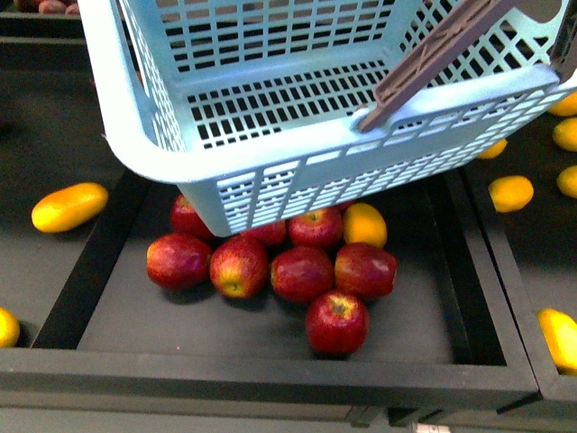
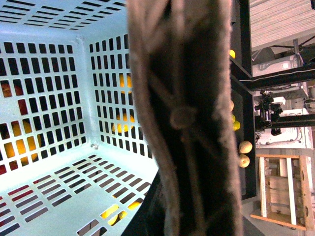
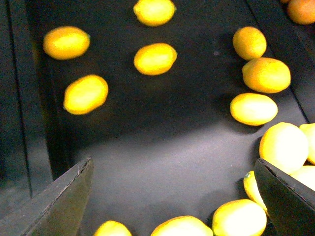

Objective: Pick lemon and mango into basket

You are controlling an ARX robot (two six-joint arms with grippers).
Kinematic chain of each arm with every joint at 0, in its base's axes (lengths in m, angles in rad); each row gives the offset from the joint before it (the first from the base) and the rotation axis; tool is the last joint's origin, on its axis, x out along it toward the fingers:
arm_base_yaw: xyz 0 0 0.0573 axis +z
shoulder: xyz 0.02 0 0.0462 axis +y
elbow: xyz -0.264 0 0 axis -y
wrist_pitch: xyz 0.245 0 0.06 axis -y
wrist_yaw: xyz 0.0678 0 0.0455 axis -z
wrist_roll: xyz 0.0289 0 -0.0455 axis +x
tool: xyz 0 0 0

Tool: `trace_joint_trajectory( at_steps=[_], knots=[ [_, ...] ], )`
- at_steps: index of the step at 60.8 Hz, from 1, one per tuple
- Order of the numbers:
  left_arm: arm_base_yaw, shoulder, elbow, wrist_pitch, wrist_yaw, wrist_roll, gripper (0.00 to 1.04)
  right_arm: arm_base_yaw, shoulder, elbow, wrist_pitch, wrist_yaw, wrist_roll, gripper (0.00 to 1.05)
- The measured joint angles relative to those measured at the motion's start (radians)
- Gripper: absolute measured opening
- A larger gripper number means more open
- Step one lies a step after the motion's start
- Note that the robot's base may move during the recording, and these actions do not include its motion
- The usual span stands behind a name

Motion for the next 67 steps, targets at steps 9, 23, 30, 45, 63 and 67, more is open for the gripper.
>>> trace_joint_trajectory(
  at_steps=[9, 23, 30, 45, 63, 67],
  knots=[
    [0.0, 0.0, 0.0, 0.0, 0.002, 0.0, 0.05, -0.016, 0.183, 0.153, -0.027, -0.004, -0.143, 0.96],
    [0.0, 0.0, 0.0, 0.0, 0.002, 0.0, 0.05, -0.046, 0.338, 0.356, -0.101, -0.041, -0.307, 0.96],
    [0.0, 0.0, 0.0, 0.0, 0.002, 0.0, 0.05, -0.054, 0.411, 0.449, -0.137, -0.058, -0.379, 0.96],
    [0.0, 0.0, 0.0, 0.0, 0.002, 0.0, 0.05, -0.058, 0.612, 0.714, -0.257, -0.076, -0.485, 0.96],
    [0.0, 0.0, 0.0, 0.0, 0.002, 0.0, 0.05, -0.04, 0.803, 1.047, -0.419, -0.128, -0.57, 0.96],
    [0.0, 0.0, 0.0, 0.0, 0.002, 0.0, 0.05, -0.037, 0.832, 1.102, -0.451, -0.139, -0.588, 0.96]
  ],
)
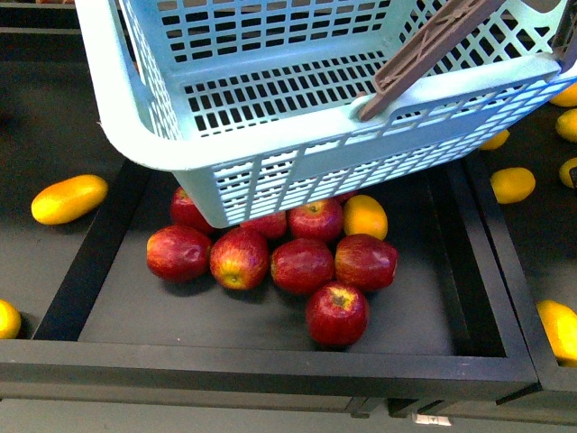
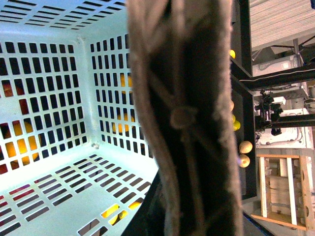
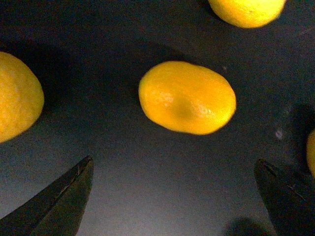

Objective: Pick lemon and mango into basket

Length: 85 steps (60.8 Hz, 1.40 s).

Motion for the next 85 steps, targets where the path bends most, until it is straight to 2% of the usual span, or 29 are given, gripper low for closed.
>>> trace_joint_trajectory(
  at_steps=[18, 59, 63, 70, 74, 85],
  knots=[
    [0.0, 0.0, 0.0, 0.0, 0.0, 0.0, 0.05, -0.007, 0.146, 0.262, -0.139, -0.017, -0.059, 0.96],
    [0.0, 0.0, 0.0, 0.0, 0.0, 0.0, 0.05, -0.027, 0.407, 0.743, -0.379, -0.019, -0.071, 0.96],
    [0.0, 0.0, 0.0, 0.0, 0.0, 0.0, 0.05, -0.028, 0.413, 0.756, -0.388, -0.019, -0.069, 0.96],
    [0.0, 0.0, 0.0, 0.0, 0.0, 0.0, 0.05, -0.029, 0.414, 0.748, -0.381, -0.021, -0.062, 0.81],
    [0.0, 0.0, 0.0, 0.0, 0.0, 0.0, 0.05, -0.032, 0.407, 0.724, -0.364, -0.026, -0.058, 0.76],
    [0.0, 0.0, 0.0, 0.0, 0.0, 0.0, 0.05, -0.048, 0.343, 0.595, -0.3, -0.042, -0.036, 0.73]
  ],
)
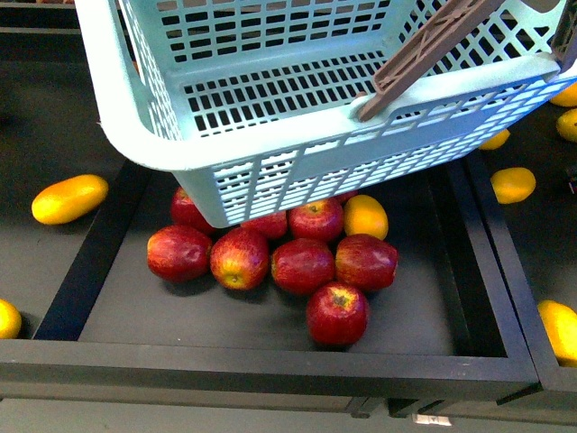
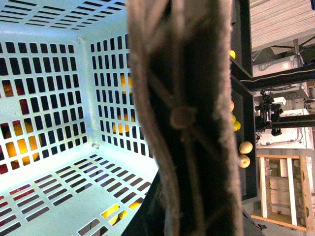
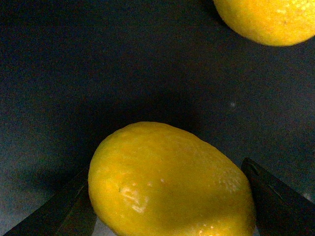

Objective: Pick lemon and mango into basket

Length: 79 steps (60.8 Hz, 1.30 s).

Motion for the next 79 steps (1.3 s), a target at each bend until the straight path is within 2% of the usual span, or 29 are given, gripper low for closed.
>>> trace_joint_trajectory(
  at_steps=[14, 20, 31, 44, 48, 56, 61, 68, 79],
  knots=[
    [0.0, 0.0, 0.0, 0.0, 0.0, 0.0, 0.05, -0.04, -0.149, -0.254, 0.101, -0.035, 0.029, 0.73],
    [0.0, 0.0, 0.0, 0.0, 0.0, 0.0, 0.05, -0.064, -0.267, -0.402, 0.154, -0.08, 0.044, 0.73],
    [0.0, 0.0, 0.0, 0.0, 0.0, 0.0, 0.05, -0.103, -0.566, -0.701, 0.236, -0.226, 0.088, 0.72],
    [0.0, 0.0, 0.0, 0.0, 0.0, 0.0, 0.05, -0.116, -0.971, -1.039, 0.249, -0.43, 0.163, 0.72],
    [0.0, 0.0, 0.0, 0.0, 0.0, 0.0, 0.05, -0.109, -1.075, -1.109, 0.25, -0.466, 0.197, 0.72],
    [0.0, 0.0, 0.0, 0.0, 0.0, 0.0, 0.05, -0.061, -1.282, -1.221, 0.275, -0.474, 0.284, 0.72],
    [0.0, 0.0, 0.0, 0.0, 0.0, 0.0, 0.05, -0.003, -1.39, -1.274, 0.298, -0.444, 0.344, 0.72],
    [0.0, 0.0, 0.0, 0.0, 0.0, 0.0, 0.05, 0.105, -1.49, -1.33, 0.329, -0.388, 0.421, 0.72],
    [0.0, 0.0, 0.0, 0.0, 0.0, 0.0, 0.05, 0.32, -1.528, -1.357, 0.366, -0.243, 0.557, 0.72]
  ],
)
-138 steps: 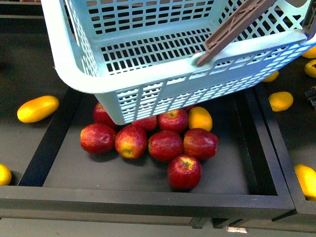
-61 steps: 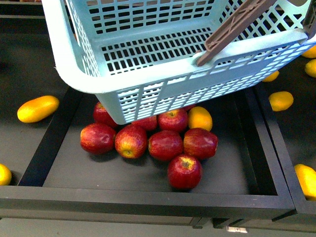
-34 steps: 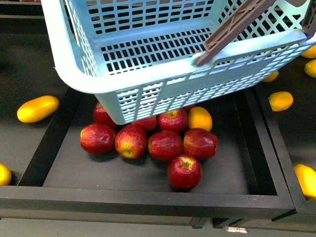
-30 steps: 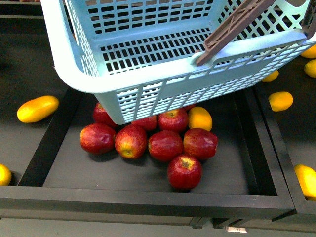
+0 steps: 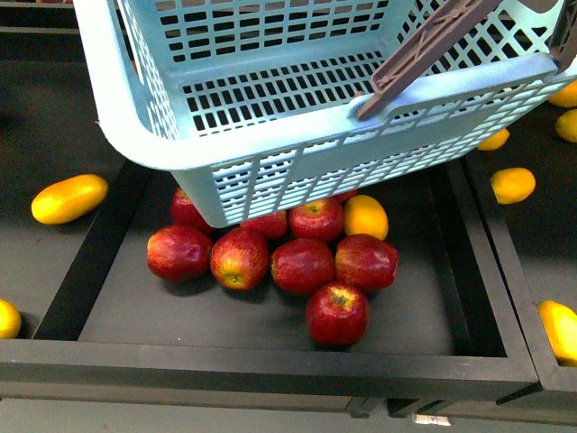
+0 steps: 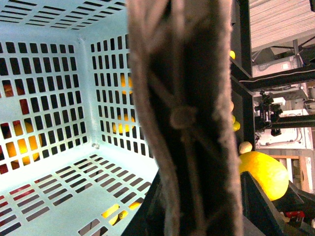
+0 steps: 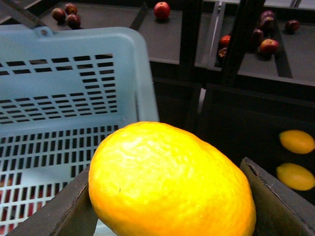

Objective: Pick lemon and mango into basket

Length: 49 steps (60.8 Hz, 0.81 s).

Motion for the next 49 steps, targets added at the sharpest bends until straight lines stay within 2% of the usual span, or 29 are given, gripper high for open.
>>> trace_joint_trajectory(
  at_steps=[11, 22, 28, 37, 49],
  knots=[
    [0.0, 0.0, 0.0, 0.0, 0.0, 0.0, 0.05, 0.156, 0.039, 0.007, 0.002, 0.144, 0.072, 0.72],
    [0.0, 0.0, 0.0, 0.0, 0.0, 0.0, 0.05, 0.231, 0.137, 0.058, 0.006, 0.266, 0.108, 0.72],
    [0.0, 0.0, 0.0, 0.0, 0.0, 0.0, 0.05, 0.24, 0.16, 0.071, 0.006, 0.296, 0.133, 0.73],
    [0.0, 0.0, 0.0, 0.0, 0.0, 0.0, 0.05, 0.229, 0.153, 0.07, 0.006, 0.356, 0.166, 0.97],
    [0.0, 0.0, 0.0, -0.001, 0.002, 0.001, 0.05, 0.136, 0.01, -0.025, -0.006, 0.384, 0.2, 0.96]
  ],
)
